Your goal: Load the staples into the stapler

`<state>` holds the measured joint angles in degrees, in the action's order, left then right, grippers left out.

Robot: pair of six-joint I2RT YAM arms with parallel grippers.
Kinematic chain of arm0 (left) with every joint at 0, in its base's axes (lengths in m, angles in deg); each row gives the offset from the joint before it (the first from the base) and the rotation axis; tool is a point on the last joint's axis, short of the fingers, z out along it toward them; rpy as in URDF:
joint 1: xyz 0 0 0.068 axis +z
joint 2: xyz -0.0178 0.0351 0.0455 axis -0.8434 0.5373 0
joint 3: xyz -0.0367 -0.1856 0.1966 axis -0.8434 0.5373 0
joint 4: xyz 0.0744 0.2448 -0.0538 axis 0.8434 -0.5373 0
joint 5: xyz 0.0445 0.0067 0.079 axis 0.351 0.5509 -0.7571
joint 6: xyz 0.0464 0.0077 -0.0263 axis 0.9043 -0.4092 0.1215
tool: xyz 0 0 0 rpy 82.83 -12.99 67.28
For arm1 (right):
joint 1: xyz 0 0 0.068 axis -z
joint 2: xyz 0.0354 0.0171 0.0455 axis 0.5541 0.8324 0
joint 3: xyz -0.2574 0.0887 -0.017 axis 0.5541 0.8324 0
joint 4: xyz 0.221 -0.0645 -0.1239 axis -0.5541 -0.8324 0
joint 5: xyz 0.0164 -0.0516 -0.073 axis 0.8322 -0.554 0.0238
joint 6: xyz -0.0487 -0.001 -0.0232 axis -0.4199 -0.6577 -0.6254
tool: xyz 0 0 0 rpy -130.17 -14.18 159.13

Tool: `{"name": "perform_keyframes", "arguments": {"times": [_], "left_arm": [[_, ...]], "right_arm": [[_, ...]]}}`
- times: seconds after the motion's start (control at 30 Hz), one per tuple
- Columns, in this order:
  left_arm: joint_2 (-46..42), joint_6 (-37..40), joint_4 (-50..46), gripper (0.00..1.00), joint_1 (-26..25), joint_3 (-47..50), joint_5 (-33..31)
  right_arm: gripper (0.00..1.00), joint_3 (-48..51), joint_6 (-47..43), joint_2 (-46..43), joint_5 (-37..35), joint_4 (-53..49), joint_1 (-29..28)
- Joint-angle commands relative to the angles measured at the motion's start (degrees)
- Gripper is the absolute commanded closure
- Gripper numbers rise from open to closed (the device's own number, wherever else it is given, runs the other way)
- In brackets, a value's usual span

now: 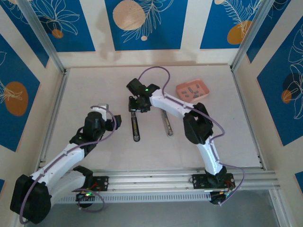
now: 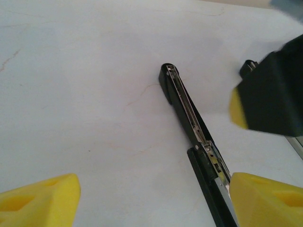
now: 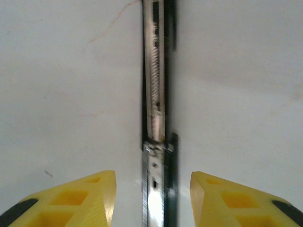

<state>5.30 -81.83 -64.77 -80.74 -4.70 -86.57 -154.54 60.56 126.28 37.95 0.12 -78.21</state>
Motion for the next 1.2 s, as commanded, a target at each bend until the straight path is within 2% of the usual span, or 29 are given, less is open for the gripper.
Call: {"name": "perform_keyframes", "arguments": {"times": [0.0,0.1,0.27,0.6,0.83,0.9,1.03,1.17], "left_arm": [[0.90,0.26,0.61,0.18,0.83,-1.14,3.39],[1.31,0.05,1.57,0.18,0.83,-0.82,3.81],[2.52,0.22,2.13,0.18,0.83,-1.52,4.63],[3.65,-0.13,1.70,0.18,0.79,-2.65,4.86],[3.73,0.04,1.72,0.18,0.79,-2.58,4.74],[3.85,0.20,1.78,0.18,0.83,-2.51,4.59],[4.04,0.31,1.86,0.18,0.84,-2.63,4.59],[3.45,0.22,2.20,0.18,0.83,-2.35,4.39]], "right_arm": [[0.53,6.48,-3.75,-7.64,-2.06,-2.85,4.31],[0.51,12.96,-6.02,-11.07,-3.32,-3.36,8.46],[0.48,16.99,-8.67,-10.83,-1.68,-4.33,13.27],[0.48,14.15,-12.87,-3.41,-1.55,-5.30,14.98],[0.50,14.90,-13.00,-1.57,1.06,-3.12,15.54],[0.54,15.11,-12.83,-1.22,1.92,-2.48,15.62],[0.69,14.95,-12.39,-1.02,2.25,-2.33,15.46],[0.77,14.77,-12.11,-1.63,2.77,-2.35,15.05]]}}
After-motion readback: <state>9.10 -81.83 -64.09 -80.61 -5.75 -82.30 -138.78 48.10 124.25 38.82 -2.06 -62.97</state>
